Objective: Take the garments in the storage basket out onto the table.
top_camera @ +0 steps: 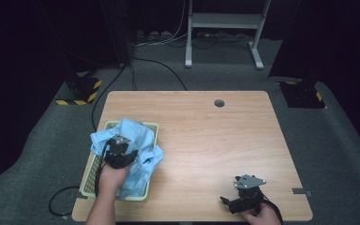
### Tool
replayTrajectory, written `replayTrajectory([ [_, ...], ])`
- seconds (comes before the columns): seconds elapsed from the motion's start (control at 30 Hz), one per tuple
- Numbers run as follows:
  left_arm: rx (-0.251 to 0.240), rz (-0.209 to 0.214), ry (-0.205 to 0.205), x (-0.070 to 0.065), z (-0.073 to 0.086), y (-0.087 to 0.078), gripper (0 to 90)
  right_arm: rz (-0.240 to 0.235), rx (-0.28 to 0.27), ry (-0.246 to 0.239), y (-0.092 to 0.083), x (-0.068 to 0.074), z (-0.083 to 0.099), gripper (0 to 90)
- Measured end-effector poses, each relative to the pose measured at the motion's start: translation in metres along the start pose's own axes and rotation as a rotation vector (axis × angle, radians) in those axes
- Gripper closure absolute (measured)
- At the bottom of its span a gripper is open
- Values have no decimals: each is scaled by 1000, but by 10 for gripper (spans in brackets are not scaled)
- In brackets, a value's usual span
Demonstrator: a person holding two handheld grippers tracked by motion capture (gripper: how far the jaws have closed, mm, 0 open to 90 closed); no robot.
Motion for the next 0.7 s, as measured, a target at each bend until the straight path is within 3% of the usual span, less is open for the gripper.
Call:
replayTrajectory([
  [0.03, -20, 1, -1, 0, -2, -4, 754, 0, 0, 0, 0, 0, 0, 13],
  [0.07, -73, 7, 0, -2, -7, -15, 754, 0, 1, -1, 0, 0, 0, 13],
  [0.13, -90, 6, 2, -3, -9, -19, 754, 0, 3, -3, 0, 0, 0, 13],
  [0.27, -178, -1, 6, -6, -18, -41, 754, 0, 4, -2, 0, 0, 0, 13],
  [0.5, -257, -11, -4, -7, -26, -59, 752, 1, 4, -3, 0, 0, 0, 13],
  [0.7, -329, -17, 14, -11, -34, -76, 750, 2, 2, -2, 0, 0, 0, 13],
])
Point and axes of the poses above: each handheld gripper's, and its own axes: y roughly forward along the jaws, z roughly out of its underside, x roughly to its left, the point moved 9 cm from there along y, roughly forward along the jaws, and after that the axes turned 4 degrees about -y, right-handed, at the moved point
